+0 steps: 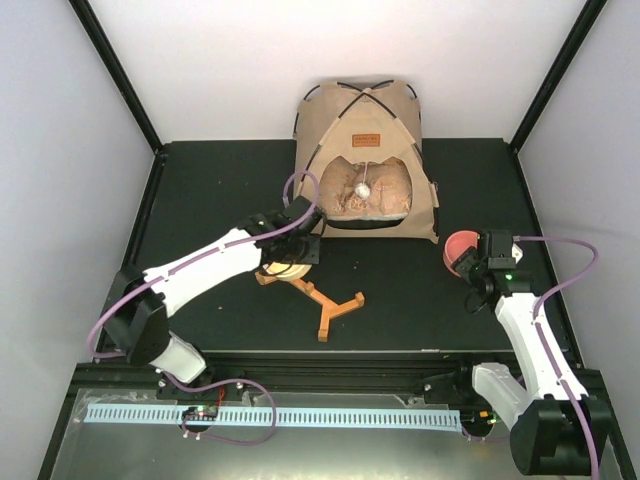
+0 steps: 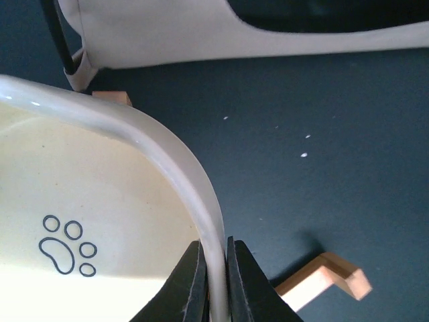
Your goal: Set up the pet tent
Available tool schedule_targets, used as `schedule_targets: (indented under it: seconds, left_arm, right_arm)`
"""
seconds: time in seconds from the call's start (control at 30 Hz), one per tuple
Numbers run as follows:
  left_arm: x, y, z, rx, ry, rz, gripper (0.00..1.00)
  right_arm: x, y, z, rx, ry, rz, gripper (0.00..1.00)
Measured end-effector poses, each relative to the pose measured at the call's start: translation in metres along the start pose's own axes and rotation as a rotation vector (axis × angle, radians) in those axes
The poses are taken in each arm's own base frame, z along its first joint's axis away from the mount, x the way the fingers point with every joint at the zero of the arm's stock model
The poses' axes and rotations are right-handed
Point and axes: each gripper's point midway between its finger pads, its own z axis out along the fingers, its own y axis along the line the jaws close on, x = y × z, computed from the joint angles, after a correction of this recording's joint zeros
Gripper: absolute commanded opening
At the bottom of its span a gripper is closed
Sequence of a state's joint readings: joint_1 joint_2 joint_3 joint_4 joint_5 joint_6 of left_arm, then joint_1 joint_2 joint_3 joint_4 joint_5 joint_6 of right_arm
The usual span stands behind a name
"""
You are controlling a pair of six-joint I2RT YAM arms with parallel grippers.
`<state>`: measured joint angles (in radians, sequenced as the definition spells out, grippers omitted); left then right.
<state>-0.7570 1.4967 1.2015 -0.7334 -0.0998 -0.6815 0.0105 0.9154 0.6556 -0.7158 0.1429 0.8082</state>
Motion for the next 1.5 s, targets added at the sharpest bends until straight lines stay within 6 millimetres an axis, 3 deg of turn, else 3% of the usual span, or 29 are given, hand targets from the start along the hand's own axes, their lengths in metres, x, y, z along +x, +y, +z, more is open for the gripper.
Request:
schedule_targets:
  seconds: [0.13,0.6,0.73,1.1,1.5]
  left_arm:
    - [0.015,0.005,0.020,-0.060,0.042,0.016,0.02]
    - [0.046,0.017,0.056,-0.167,0.107,0.050,0.02]
    - [0.045,0.016,0.058,-0.165,0.096,0.048,0.06]
    - [0.036,0.019,0.064,-0.227,0.053,0.062,0.02]
    - [0.023,0.032,0.063,-0.228,0.017,0.021,0.02]
  right_arm:
    - [0.002,-0.002,0.006,0.017,0.010,0.010,0.71]
    - [0.005,-0.007,0.018,0.046,0.017,0.029,0.70]
    - [0.006,-0.007,0.023,0.058,0.022,0.034,0.70]
    - [0.009,-0.012,0.037,0.108,0.044,0.037,0.70]
    - [-0.010,-0.012,0.037,0.165,-0.010,0.039,0.70]
